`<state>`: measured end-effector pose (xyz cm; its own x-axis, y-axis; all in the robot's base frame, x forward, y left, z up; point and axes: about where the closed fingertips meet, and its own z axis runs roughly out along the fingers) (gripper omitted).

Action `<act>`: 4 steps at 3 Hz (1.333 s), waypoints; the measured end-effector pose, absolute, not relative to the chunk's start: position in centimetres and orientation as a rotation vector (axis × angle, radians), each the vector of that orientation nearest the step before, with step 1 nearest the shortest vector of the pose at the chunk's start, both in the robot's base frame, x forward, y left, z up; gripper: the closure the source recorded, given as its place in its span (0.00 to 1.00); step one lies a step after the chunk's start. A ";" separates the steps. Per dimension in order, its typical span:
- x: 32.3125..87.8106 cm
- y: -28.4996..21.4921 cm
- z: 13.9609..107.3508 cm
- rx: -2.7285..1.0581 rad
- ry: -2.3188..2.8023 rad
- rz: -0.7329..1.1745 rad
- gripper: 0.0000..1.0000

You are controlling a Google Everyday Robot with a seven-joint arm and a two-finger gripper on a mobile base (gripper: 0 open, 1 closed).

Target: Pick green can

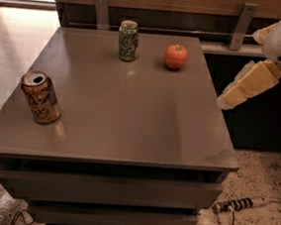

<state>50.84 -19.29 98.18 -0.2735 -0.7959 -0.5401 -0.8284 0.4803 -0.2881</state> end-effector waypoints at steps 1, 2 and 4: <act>53.4 -16.3 95.8 -1.214 1.965 0.257 0.00; 57.3 -13.9 95.6 -1.088 1.816 0.355 0.00; 61.6 -13.7 97.3 -0.946 1.696 0.329 0.00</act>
Offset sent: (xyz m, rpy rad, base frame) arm 0.1295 0.0637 -0.0096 0.6267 -0.3754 -0.0342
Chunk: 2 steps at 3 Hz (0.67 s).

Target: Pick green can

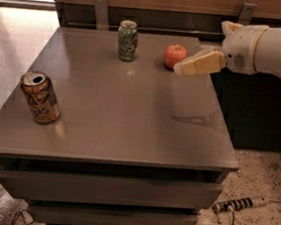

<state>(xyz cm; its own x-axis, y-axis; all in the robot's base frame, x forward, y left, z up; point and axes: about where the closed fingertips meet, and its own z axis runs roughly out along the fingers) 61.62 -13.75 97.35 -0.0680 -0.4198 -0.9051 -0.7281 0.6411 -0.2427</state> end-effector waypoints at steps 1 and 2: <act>63.7 -12.8 97.7 -0.958 1.685 0.362 0.00; 66.9 -11.3 97.7 -0.953 1.672 0.392 0.00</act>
Offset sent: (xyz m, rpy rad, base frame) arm 0.0937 0.0367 0.0044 0.0701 0.0053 0.0490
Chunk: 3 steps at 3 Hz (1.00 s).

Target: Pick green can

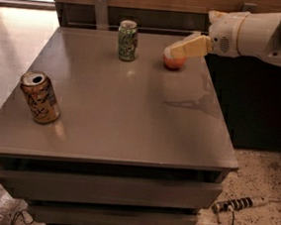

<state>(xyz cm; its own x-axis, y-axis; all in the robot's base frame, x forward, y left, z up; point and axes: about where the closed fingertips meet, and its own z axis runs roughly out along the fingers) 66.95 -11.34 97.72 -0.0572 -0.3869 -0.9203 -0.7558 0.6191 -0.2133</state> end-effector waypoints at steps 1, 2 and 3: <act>70.0 -9.8 97.2 -0.936 1.662 0.422 0.00; 72.5 -8.0 96.2 -0.920 1.664 0.436 0.00; 74.9 -6.1 95.1 -0.899 1.652 0.476 0.00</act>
Offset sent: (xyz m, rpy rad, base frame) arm 0.0874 0.0487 -0.0249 0.0652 0.0141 -0.0130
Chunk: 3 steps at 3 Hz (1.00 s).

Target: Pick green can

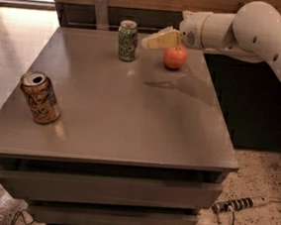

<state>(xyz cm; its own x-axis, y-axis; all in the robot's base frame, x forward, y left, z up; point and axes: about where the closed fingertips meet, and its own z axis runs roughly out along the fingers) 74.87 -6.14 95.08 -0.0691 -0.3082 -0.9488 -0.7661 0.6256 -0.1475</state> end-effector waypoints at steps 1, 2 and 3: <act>76.9 -4.2 94.1 -0.885 1.629 0.516 0.00; 78.5 -2.4 93.0 -0.873 1.614 0.555 0.00; 79.8 -0.9 91.9 -0.863 1.603 0.589 0.00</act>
Offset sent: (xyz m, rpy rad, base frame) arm 0.0568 0.0526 -0.0335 0.1148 0.0033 0.0421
